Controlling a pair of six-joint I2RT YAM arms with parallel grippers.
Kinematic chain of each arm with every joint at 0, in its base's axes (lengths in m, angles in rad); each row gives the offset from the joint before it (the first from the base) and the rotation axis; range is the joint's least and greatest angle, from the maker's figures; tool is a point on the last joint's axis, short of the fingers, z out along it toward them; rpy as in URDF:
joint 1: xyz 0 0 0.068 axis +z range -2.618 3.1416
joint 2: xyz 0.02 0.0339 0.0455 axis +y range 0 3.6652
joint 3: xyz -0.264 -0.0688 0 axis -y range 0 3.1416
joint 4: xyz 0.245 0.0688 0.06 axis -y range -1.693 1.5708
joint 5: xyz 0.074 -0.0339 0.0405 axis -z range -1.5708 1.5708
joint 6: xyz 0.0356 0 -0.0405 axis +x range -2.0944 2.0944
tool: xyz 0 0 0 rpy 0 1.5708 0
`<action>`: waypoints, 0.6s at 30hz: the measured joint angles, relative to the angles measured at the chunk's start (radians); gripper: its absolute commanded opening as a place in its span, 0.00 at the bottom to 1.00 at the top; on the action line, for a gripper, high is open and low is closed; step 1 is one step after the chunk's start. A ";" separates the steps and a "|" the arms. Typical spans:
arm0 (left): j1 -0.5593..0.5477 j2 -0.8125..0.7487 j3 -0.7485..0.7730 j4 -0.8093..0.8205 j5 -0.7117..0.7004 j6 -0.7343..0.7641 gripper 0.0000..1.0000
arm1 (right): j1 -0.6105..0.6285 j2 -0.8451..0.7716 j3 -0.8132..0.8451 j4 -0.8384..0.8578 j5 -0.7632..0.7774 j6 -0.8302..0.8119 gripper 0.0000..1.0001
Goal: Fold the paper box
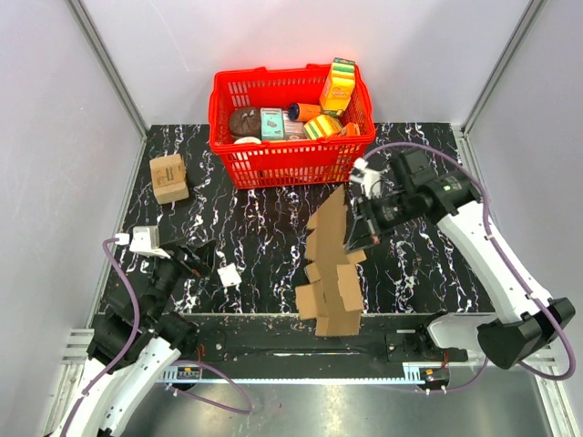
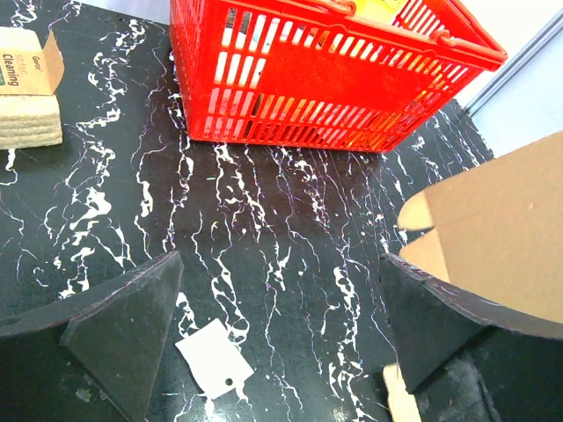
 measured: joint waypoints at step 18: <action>-0.002 -0.019 -0.005 0.001 0.000 0.000 0.99 | 0.234 0.217 0.066 0.005 0.339 -0.089 0.39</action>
